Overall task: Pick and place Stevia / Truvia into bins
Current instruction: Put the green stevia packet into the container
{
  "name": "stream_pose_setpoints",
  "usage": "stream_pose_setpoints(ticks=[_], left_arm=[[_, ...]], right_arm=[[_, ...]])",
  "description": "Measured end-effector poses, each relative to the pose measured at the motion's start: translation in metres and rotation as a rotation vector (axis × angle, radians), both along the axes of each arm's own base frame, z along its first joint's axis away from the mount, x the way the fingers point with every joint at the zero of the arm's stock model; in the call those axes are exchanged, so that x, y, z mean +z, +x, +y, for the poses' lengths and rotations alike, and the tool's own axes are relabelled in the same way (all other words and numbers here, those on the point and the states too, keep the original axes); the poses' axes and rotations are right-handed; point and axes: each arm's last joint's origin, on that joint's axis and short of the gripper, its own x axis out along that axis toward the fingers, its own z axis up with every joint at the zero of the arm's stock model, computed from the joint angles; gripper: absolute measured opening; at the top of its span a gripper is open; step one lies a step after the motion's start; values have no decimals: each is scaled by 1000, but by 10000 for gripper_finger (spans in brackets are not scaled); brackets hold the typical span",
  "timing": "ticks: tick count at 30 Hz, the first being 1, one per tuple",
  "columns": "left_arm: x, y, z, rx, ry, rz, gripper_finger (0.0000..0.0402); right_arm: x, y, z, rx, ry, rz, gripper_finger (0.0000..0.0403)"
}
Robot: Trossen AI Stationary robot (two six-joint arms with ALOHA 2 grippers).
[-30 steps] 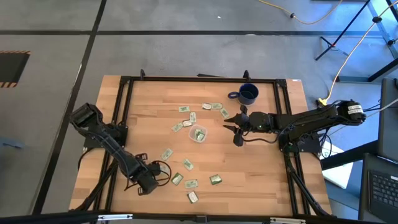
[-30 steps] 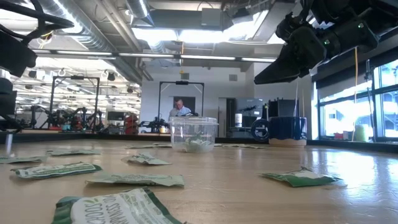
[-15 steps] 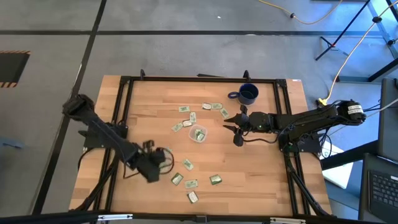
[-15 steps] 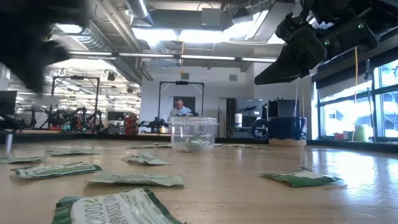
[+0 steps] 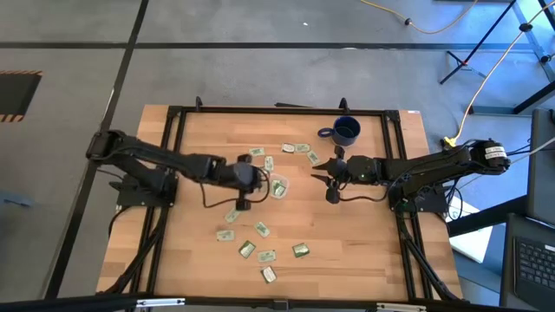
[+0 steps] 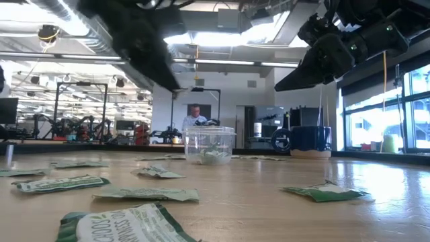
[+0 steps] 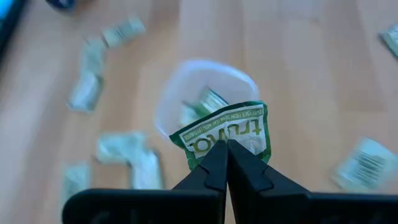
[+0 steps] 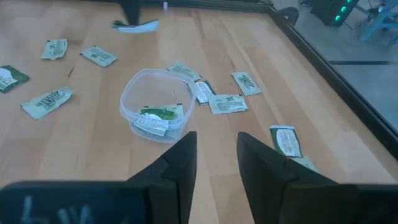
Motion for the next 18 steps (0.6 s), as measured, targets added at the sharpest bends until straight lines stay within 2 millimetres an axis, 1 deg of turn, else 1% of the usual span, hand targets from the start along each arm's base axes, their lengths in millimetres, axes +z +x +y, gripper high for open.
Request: stream_pose_setpoints(ticks=[3,6,9,13,18], left_arm=[[2,8,10,-41,70,15,2],[5,23,15,-76,114,20,2],[4,38,20,-117,126,85,1],[-5,51,23,-116,121,186,2],[-18,66,22,-152,103,219,1]], right_arm=[[0,0,0,0,0,-2,118],[0,0,-1,-5,0,-4,118],[0,0,-3,-12,0,-2,118],[0,0,-3,-13,0,3,118],[-1,0,-3,-13,2,5,118]])
